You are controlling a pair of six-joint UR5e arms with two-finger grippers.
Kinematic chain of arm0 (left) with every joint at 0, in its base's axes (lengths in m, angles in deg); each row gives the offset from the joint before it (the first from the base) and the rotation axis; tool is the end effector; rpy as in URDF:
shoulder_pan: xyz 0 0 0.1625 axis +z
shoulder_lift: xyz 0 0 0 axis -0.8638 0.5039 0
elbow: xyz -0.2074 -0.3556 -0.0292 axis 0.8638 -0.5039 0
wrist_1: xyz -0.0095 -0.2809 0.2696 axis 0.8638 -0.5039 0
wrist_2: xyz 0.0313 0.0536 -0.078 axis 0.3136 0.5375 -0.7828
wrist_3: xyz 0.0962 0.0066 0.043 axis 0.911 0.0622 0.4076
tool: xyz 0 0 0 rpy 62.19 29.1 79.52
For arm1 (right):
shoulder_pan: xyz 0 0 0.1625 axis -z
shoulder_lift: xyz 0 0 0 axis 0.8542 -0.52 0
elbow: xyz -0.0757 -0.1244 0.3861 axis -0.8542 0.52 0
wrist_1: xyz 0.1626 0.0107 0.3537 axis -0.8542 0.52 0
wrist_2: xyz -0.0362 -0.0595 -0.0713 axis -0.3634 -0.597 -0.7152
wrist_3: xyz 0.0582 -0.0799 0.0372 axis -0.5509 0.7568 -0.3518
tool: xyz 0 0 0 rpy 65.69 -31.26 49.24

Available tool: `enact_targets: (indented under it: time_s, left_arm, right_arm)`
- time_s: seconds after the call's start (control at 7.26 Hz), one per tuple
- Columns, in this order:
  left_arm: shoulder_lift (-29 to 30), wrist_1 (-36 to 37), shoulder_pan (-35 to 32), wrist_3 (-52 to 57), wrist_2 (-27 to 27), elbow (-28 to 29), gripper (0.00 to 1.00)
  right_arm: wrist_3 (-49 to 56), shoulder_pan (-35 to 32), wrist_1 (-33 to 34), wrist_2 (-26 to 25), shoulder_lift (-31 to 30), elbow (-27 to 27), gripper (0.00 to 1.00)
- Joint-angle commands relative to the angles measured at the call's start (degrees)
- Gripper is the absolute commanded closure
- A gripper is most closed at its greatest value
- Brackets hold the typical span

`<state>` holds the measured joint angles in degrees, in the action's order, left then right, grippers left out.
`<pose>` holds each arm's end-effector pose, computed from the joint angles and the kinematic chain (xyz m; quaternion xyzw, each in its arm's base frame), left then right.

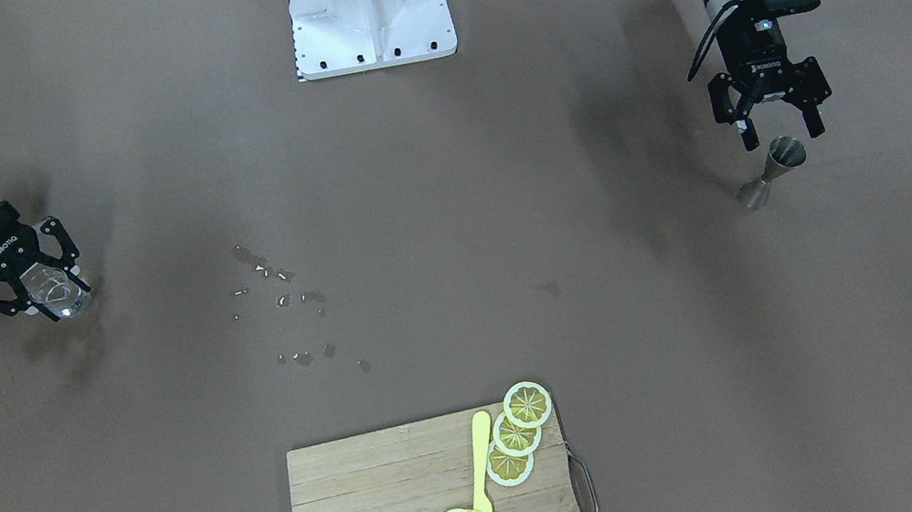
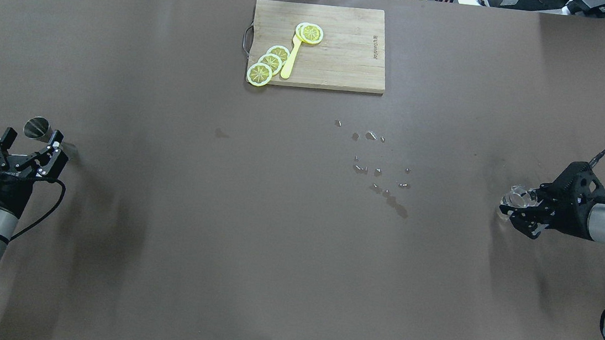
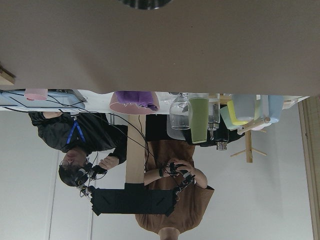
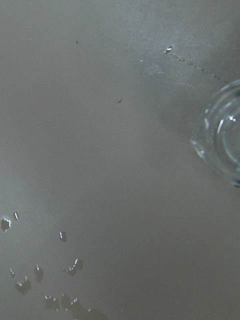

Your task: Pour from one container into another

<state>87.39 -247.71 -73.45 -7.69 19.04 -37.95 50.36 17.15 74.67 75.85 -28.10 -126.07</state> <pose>0.3275 -0.3180 0.5451 0.5792 0.2906 -0.2656 0.7138 -0.2607 -0.3698 0.5589 0.3858 -0.4226 -0.2539 0.7798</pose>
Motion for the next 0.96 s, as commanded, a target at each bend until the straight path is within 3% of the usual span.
enact_targets:
  time_s: [0.0,0.14,0.41,0.55,0.83]
  left_arm:
    - [0.51,0.05,-0.18,-0.07,0.00,1.21,0.03]
    - [0.85,0.05,-0.18,-0.59,0.00,2.00,0.03]
    - [2.00,0.49,-0.18,-1.91,0.00,3.50,0.03]
    - [2.17,0.75,-0.18,-2.43,0.00,3.68,0.03]
    - [2.26,2.76,-0.09,-5.07,0.00,4.38,0.03]
  right_arm:
    - [2.03,-3.12,3.38,5.55,2.32,-1.97,1.00]
    - [3.00,-2.87,9.41,6.16,4.86,-4.85,1.00]
    - [7.37,-2.43,30.80,6.43,13.01,-14.06,1.00]
    - [10.89,-2.34,38.66,6.34,18.45,-15.41,1.00]
    - [12.84,-1.03,42.60,5.38,22.01,-15.34,1.00]
